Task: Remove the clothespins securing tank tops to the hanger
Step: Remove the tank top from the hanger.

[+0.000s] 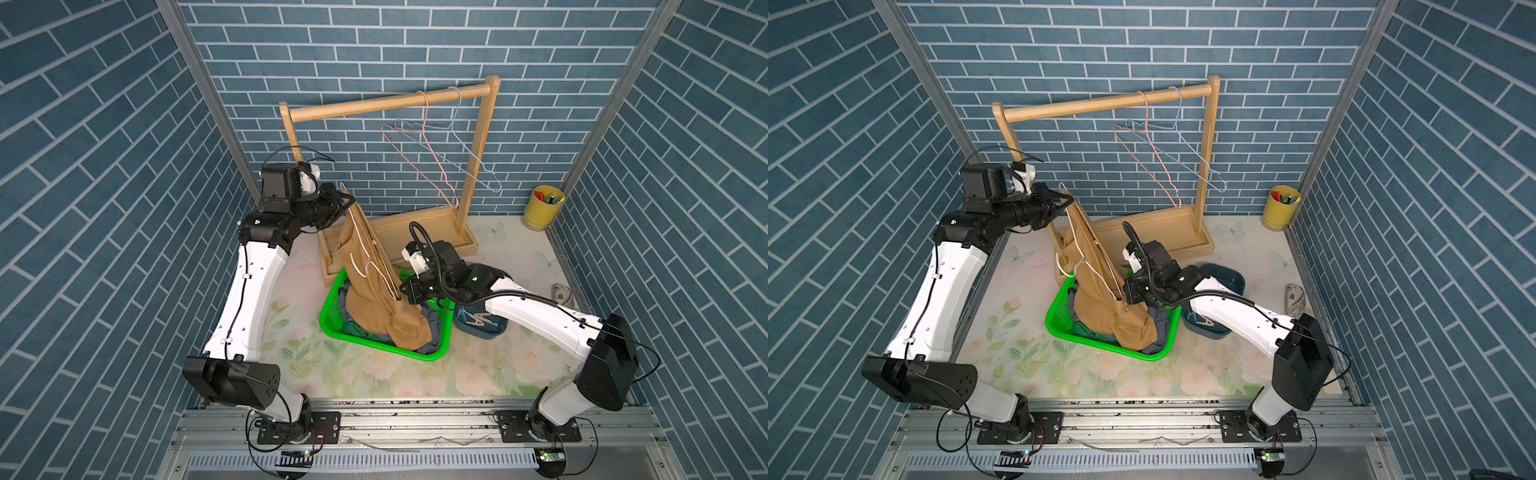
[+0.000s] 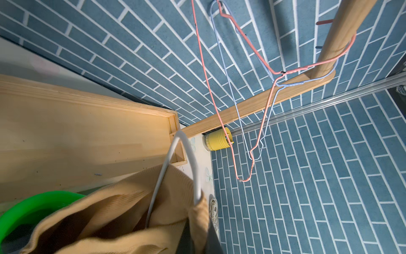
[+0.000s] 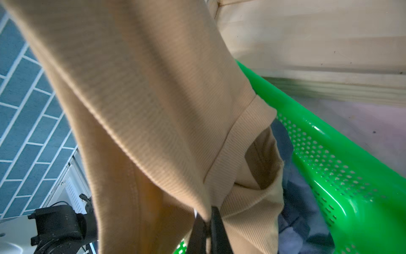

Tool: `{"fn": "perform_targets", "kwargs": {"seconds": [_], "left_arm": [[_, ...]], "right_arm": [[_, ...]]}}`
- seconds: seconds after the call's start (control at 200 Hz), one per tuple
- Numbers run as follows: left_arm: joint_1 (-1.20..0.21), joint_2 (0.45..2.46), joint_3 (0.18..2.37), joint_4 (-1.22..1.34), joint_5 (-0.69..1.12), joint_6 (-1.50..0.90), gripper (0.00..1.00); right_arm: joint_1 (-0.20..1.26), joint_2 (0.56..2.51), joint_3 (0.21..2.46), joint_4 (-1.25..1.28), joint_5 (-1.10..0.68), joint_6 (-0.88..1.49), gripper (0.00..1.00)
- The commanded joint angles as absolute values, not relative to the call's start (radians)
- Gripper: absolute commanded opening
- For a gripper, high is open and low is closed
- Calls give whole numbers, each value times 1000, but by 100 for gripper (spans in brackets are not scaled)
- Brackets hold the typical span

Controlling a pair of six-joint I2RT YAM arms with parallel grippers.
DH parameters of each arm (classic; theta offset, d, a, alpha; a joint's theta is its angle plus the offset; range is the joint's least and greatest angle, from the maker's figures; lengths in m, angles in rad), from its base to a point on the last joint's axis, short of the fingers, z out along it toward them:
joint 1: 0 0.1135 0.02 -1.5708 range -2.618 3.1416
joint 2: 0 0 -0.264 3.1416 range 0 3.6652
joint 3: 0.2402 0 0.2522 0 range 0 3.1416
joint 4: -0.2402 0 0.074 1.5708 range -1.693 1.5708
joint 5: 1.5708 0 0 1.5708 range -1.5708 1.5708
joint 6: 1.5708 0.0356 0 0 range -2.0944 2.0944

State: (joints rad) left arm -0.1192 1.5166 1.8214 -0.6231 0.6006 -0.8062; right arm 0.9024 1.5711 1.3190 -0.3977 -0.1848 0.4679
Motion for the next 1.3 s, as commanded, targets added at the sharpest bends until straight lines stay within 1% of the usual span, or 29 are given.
{"fn": "perform_targets", "kwargs": {"seconds": [0.0, 0.235, 0.3, 0.48, 0.535, 0.63, 0.71, 0.82, 0.88, 1.035, 1.105, 1.125, 1.145, 1.235, 1.295], "left_arm": [[-122, 1506, 1856, -572, 561, -763, 0], [-123, 1513, 1877, -512, 554, -805, 0], [-122, 1525, 1891, -509, 566, -818, 0], [-117, 1553, 1917, -509, 619, -865, 0], [-113, 1566, 1949, -548, 629, -867, 0], [-102, 1604, 2048, -704, 640, -852, 0], [-94, 1616, 2078, -768, 672, -863, 0], [-85, 1597, 2019, -741, 733, -925, 0], [-81, 1590, 1995, -742, 762, -936, 0], [-81, 1577, 1940, -775, 837, -928, 0], [-81, 1566, 1899, -807, 841, -895, 0], [-81, 1565, 1887, -823, 832, -883, 0], [-81, 1562, 1872, -835, 829, -871, 0], [-81, 1544, 1785, -825, 830, -859, 0], [-81, 1532, 1720, -800, 837, -866, 0]], "right_arm": [[934, 1526, 1277, -394, -165, 498, 0], [988, 1486, 1155, -306, -94, 496, 0], [1017, 1471, 1111, -275, -24, 488, 0], [1028, 1436, 962, -124, 33, 478, 0], [1027, 1432, 937, -102, 48, 466, 0], [1022, 1428, 905, -47, 58, 448, 0], [1017, 1428, 870, 37, 58, 428, 0], [1013, 1435, 784, 251, 34, 390, 0], [1000, 1451, 761, 322, 13, 377, 0], [952, 1518, 837, 252, -41, 354, 0], [928, 1547, 891, 176, -61, 356, 0], [927, 1554, 907, 152, -60, 354, 3], [926, 1556, 920, 129, -58, 352, 9], [927, 1540, 960, 12, -51, 346, 37], [932, 1497, 960, -55, -46, 347, 49]]}}
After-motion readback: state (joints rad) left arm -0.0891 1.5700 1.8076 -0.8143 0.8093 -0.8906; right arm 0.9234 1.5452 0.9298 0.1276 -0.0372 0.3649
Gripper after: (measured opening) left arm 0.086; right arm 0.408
